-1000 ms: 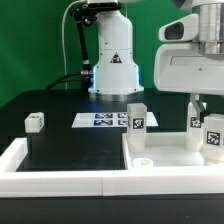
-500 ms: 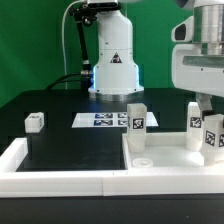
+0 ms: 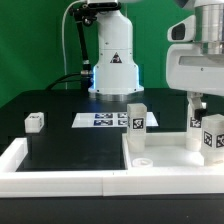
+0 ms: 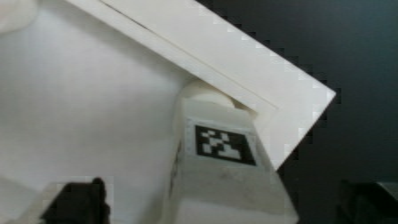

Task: Assemble square table

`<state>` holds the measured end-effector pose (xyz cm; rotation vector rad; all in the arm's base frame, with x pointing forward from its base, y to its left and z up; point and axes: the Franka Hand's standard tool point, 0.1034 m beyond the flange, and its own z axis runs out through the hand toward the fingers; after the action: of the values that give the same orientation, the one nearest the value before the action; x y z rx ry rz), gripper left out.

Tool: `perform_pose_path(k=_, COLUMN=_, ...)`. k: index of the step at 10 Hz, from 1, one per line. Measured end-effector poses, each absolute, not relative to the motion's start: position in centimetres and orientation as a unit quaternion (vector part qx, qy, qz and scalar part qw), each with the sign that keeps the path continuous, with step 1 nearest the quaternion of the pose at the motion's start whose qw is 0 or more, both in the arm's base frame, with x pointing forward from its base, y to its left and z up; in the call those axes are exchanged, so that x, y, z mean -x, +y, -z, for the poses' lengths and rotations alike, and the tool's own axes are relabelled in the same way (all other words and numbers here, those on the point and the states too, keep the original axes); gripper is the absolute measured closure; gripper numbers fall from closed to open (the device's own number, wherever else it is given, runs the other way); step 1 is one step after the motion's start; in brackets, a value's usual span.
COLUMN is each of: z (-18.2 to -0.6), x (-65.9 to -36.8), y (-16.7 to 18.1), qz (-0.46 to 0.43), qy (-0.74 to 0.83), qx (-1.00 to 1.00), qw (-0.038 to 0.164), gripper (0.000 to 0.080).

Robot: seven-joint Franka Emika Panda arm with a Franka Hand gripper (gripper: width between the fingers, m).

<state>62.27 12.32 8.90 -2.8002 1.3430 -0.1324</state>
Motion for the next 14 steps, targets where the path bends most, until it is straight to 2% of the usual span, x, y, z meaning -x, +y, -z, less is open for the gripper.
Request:
perform_pose_path(k=8, z=-8.86, x=-62.48, y=12.21, qz=0.054, qy=0.091, qx=0.994, qw=-0.002, gripper=0.0151)
perform_pose_path(k=12, z=-8.96, x=-62.7, y=11.63, qz=0.055, qy=-0.037, qx=0.998, qw=-0.016, gripper=0.0151)
perform_pose_path(k=14, z=-8.97, x=-62.71, y=11.55, qz=0.054, qy=-0.05, qx=0.997, qw=-0.02, gripper=0.0162)
